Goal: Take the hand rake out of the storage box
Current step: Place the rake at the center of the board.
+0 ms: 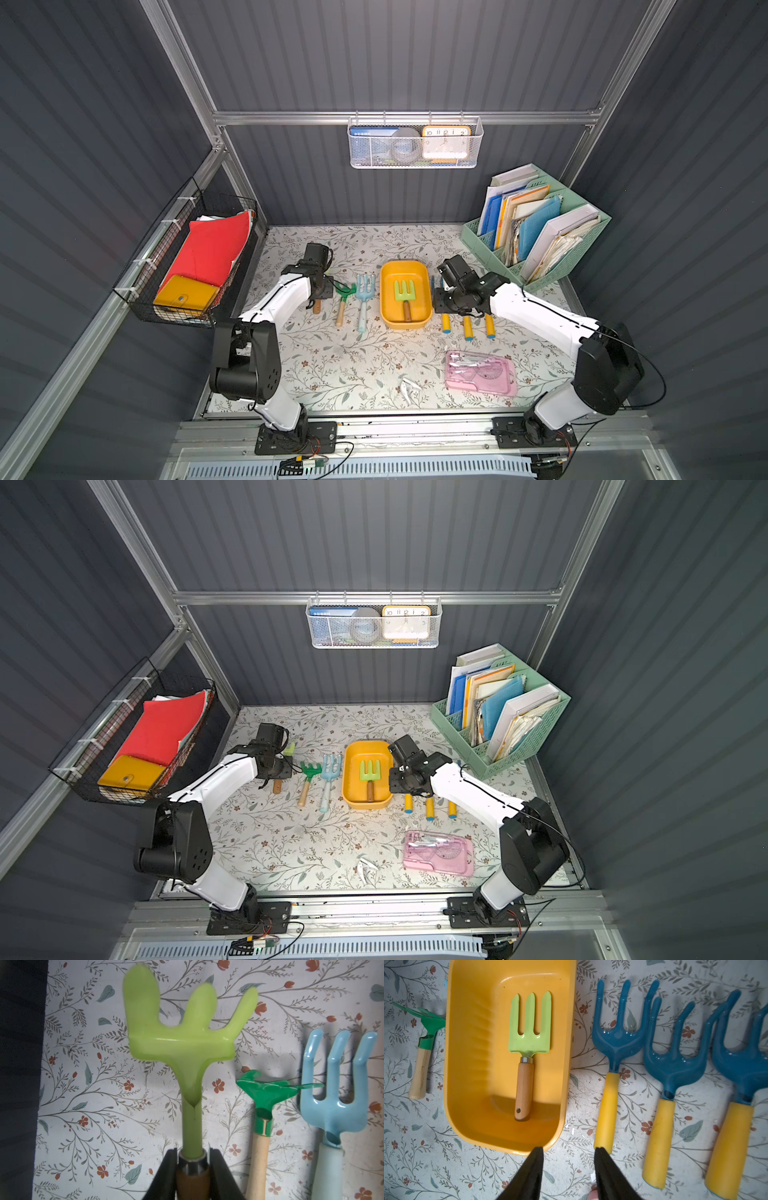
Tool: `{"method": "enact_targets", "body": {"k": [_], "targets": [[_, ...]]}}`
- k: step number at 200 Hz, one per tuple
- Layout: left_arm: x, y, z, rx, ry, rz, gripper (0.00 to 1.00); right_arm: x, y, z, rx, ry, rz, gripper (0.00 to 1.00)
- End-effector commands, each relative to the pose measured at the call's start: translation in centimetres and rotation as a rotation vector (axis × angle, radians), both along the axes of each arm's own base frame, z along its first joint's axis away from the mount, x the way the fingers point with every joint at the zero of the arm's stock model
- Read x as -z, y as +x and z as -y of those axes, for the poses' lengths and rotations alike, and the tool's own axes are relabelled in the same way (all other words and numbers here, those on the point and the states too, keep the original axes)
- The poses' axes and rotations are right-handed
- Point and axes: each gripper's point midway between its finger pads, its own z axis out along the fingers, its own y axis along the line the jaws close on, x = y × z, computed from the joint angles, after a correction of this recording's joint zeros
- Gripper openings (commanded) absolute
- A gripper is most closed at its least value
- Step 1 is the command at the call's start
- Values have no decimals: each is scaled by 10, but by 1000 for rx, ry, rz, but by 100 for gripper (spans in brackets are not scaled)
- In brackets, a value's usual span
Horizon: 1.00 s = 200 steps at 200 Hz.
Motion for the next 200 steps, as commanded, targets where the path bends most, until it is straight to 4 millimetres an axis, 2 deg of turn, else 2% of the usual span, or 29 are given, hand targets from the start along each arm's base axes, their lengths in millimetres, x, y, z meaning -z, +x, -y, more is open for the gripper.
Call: {"method": "enact_targets", "body": {"k": [1,91,142,200], "targets": [[7,-2,-4,-23,7,-15,26,-4,5,-7,-2,12,8,45],[36,-15,1,-22,-25,-109,27,-6,5,-13,-11,15,16,45],[59,-23,5,-51,-54,-211,27,-5,5,-17,-15,20,13,45],[67,-29,8,-43,-66,-248,28,-7,4,-16,-15,16,20,45]]}}
